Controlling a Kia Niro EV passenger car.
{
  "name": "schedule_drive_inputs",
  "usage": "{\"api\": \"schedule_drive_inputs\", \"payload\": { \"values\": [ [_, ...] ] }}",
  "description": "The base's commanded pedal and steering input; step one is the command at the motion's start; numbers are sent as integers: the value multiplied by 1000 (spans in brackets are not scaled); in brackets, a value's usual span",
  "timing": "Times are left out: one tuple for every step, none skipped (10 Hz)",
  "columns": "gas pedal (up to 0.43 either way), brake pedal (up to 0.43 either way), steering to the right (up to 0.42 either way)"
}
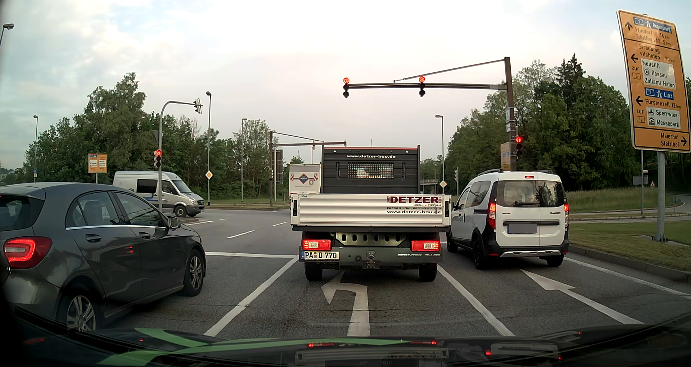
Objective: Follow the waypoints while adhering to traffic rules and regulations
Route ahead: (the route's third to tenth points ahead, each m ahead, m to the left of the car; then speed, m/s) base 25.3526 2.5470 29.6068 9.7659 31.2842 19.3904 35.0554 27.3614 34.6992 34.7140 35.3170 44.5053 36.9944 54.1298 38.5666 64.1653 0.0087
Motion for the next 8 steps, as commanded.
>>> {"api": "schedule_drive_inputs", "payload": {
  "values": [
    [0, 335, -5],
    [0, 335, -5],
    [0, 348, -5],
    [0, 354, -5],
    [0, 354, -5],
    [0, 354, -5],
    [0, 348, -5],
    [0, 348, -5]
  ]
}}
